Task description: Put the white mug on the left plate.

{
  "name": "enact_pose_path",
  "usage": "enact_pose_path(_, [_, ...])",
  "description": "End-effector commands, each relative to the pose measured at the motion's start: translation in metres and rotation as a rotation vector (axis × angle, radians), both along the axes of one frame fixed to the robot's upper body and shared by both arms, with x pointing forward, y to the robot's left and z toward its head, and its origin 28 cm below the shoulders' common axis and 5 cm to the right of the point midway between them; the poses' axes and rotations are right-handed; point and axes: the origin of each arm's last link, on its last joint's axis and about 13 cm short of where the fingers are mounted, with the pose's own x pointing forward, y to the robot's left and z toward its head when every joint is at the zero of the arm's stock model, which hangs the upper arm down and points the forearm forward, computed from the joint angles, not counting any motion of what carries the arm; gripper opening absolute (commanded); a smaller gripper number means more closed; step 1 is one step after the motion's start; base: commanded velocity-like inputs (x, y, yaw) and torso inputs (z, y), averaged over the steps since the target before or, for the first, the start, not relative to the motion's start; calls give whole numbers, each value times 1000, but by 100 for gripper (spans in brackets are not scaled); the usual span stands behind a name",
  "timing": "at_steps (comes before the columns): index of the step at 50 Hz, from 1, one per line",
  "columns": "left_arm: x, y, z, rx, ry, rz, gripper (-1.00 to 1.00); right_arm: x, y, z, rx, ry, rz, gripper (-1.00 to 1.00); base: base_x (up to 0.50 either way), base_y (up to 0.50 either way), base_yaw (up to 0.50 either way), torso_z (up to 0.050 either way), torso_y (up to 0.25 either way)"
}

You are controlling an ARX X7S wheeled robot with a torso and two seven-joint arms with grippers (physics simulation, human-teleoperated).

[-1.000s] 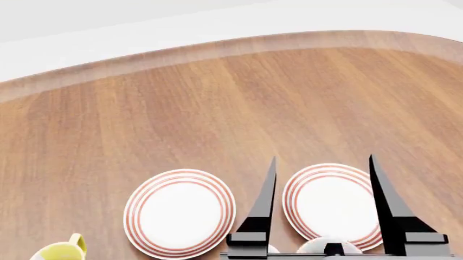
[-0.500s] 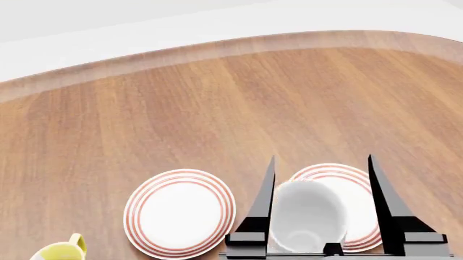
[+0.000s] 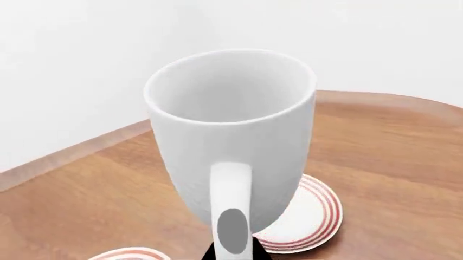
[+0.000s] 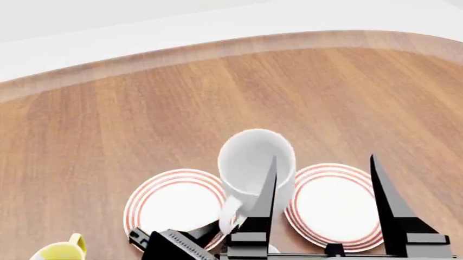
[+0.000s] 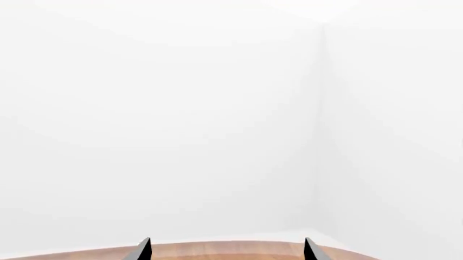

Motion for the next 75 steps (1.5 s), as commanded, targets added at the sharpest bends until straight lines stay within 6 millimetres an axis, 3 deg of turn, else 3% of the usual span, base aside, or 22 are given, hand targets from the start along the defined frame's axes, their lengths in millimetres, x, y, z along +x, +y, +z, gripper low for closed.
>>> enact_pose_path(1, [21,16,8,-27,-9,85,-100,-1,-1,0,1,0,-2,100,0,0,0,0,0])
enact_pose_path(25, [62,52,12,-79,-8,286,-100,0,-1,-1,3,3,-4,100,0,0,0,0,0])
enact_pose_path(35, [79,57,13,-80,-2,336,-100,0,-1,-1,6,1,-3,100,0,0,0,0,1])
enact_pose_path(75, [91,55,-26,-52,120,372,-100,0,-1,-1,17,0,3,100,0,0,0,0,0])
